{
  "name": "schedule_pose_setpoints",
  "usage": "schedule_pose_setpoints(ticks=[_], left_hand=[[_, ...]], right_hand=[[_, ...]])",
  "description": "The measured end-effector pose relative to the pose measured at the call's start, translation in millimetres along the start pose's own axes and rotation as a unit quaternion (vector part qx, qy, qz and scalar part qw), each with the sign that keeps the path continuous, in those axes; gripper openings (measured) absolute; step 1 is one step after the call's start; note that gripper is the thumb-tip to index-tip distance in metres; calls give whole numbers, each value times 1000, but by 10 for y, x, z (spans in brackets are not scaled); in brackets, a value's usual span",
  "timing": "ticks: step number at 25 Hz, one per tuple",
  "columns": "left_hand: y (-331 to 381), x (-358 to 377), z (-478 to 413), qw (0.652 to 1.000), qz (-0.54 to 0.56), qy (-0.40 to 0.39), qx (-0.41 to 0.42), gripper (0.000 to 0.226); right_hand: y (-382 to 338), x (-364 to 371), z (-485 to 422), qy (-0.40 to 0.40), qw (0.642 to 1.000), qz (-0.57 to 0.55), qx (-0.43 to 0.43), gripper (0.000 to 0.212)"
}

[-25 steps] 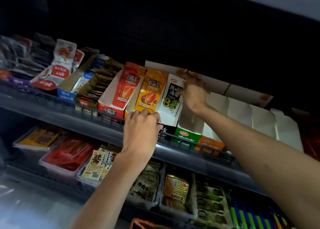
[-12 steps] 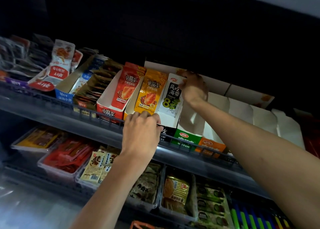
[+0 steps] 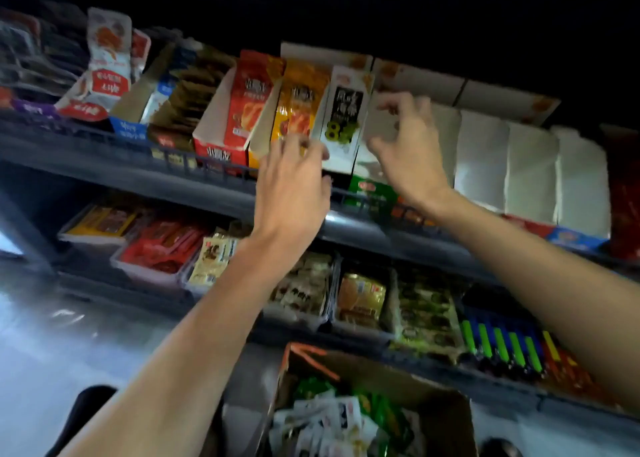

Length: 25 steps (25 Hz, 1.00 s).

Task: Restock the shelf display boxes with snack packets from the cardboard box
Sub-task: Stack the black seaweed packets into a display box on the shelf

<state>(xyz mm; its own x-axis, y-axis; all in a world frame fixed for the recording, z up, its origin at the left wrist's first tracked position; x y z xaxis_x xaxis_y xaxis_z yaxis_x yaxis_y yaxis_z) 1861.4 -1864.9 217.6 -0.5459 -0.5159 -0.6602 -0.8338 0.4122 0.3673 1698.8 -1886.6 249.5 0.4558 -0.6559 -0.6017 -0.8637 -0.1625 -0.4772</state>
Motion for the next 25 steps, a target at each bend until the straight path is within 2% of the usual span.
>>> schedule_pose_setpoints(ticks=[2,3,5,7,8,10,12,15,18,21,25], left_hand=[[38,-27,149,999,22,-18,28,23],[38,-26,236,997,41,-56,37,20],[-39,50,435,979,60,-186,59,17],[-114,178,684,936,0,-342,78,22],[-155,284,848,905,-52,-410,100,27],[-222,473,1215,840,-130,-506,145,30],[-321,635,1553,800,-143,-562,154,30],[-471,891,1944,786,-141,-591,114,41],[-570,1188,2307,789,-165,-591,0,72],[-698,1453,2697,779,-157,-602,-77,87],[-762,1526,2919,790,-155,-585,-96,93]], right_hand=[[33,-298,470,-20,993,72,-92,31],[110,-411,714,-35,987,84,-131,25],[376,-493,1243,-99,982,65,-144,17],[651,-438,1810,-235,967,46,-90,18],[793,-373,2123,-328,942,46,-57,21],[1091,-192,2746,-511,858,37,27,21],[1378,12,3255,-618,781,37,82,17],[1790,231,3782,-657,740,95,108,15],[2106,353,4267,-666,714,195,87,39],[2240,448,4719,-650,721,214,111,64],[2232,565,5008,-619,742,241,90,54]])
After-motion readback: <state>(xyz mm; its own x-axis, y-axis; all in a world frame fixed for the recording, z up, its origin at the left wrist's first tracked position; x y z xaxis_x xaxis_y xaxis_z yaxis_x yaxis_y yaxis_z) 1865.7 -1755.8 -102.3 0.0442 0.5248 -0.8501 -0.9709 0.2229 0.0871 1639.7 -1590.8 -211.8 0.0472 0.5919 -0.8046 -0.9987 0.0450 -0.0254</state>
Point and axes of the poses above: each hand's wrist, its own z-axis away from the middle knuckle, its own x-axis out of the palm, y = z × x, the point moved 1 cm from there along -z, towards the middle knuckle, and after that the axes turned 9 degrees about y, right-handed, at the moved point
